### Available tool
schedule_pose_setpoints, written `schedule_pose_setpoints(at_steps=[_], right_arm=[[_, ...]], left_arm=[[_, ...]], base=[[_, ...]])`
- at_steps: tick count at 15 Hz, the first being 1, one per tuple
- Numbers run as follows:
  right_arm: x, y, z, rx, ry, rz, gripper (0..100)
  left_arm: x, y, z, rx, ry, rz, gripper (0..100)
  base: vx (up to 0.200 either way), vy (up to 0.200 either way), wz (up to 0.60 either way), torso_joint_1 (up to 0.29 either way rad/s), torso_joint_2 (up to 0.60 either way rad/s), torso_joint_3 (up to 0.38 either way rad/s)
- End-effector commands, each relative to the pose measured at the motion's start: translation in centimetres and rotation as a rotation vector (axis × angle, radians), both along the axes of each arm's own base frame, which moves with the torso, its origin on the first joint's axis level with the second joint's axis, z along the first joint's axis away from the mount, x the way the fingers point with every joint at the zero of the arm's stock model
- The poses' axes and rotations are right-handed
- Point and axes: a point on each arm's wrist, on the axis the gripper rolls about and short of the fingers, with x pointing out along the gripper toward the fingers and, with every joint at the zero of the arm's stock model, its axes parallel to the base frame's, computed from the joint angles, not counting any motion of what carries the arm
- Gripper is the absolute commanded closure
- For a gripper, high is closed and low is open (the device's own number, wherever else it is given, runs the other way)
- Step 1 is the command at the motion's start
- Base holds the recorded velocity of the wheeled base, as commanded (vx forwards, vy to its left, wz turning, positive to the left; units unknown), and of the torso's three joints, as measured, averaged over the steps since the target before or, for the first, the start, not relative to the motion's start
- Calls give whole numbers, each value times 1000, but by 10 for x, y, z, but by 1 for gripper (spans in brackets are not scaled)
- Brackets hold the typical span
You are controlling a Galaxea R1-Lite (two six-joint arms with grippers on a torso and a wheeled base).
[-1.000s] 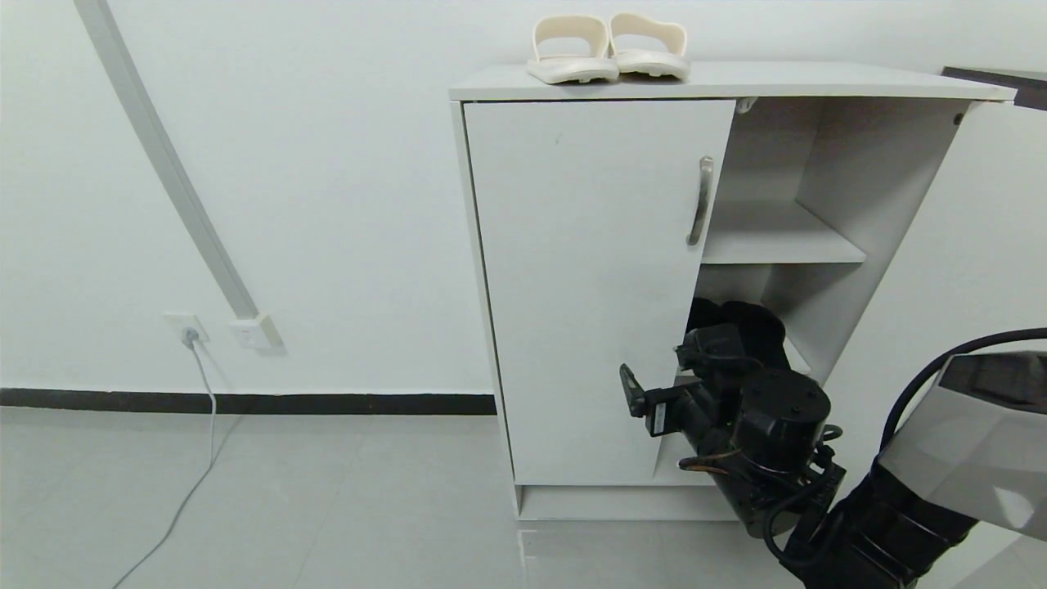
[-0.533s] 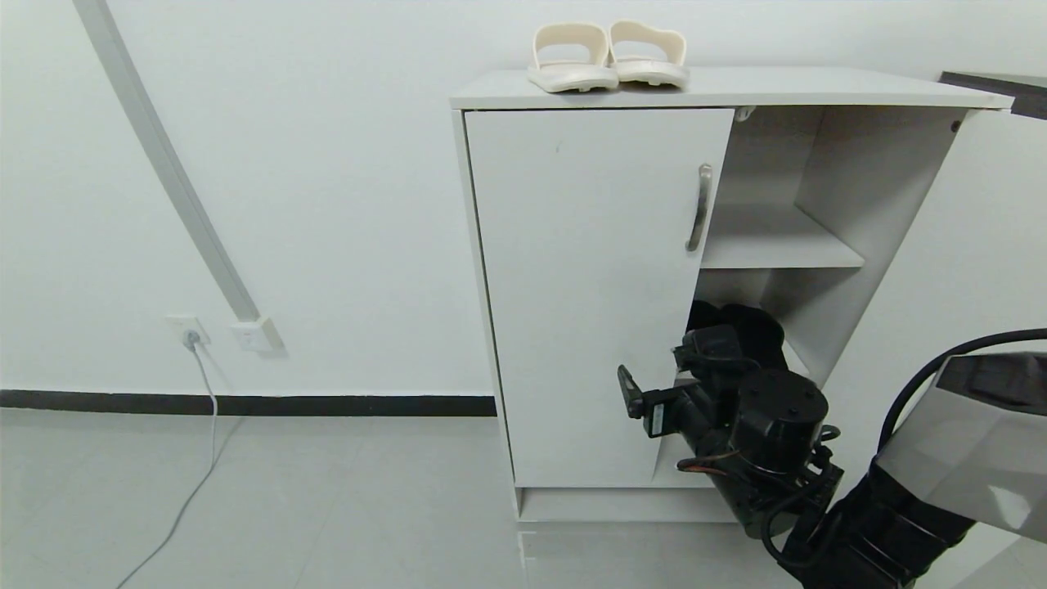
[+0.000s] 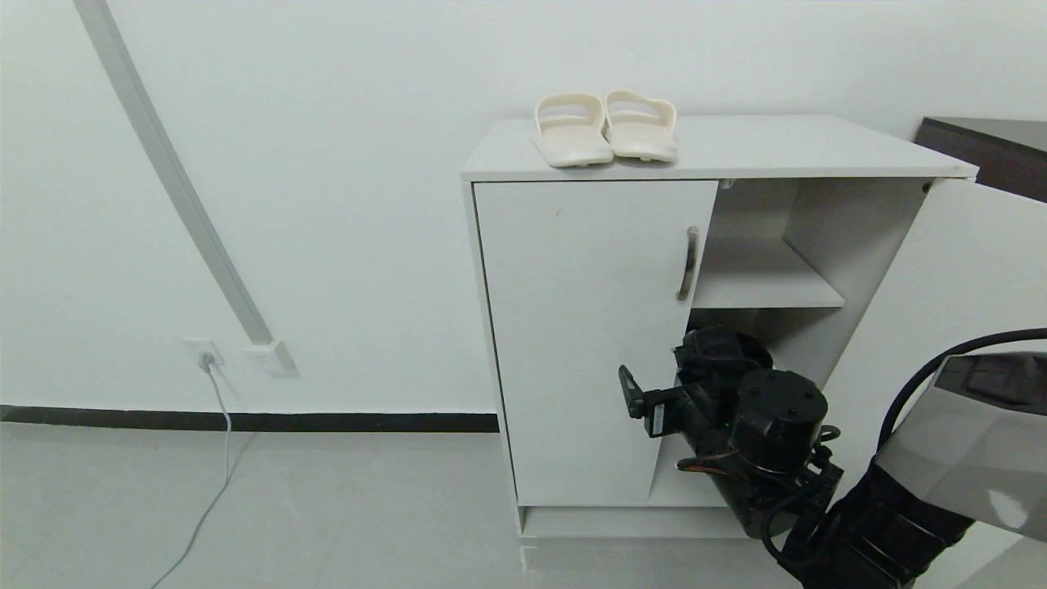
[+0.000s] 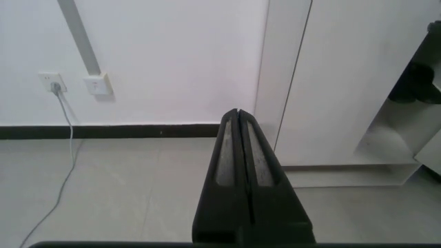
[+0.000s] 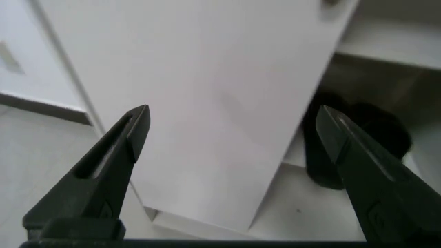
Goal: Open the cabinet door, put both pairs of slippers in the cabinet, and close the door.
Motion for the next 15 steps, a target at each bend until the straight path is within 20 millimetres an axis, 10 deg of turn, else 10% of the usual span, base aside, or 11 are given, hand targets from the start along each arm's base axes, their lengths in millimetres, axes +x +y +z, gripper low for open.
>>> schedule_pose_setpoints(at_steps=[1,15], right_arm=[[-1,1,-1,-2,1,3,0],[-1,1,-2,-5,5,5,0]], left_arm=[[0,0,0,0,1,-1,100],[0,0,0,0,1,-1,100]], base=[[0,0,0,139,-466,-339],[0,0,0,174,-490,-319]])
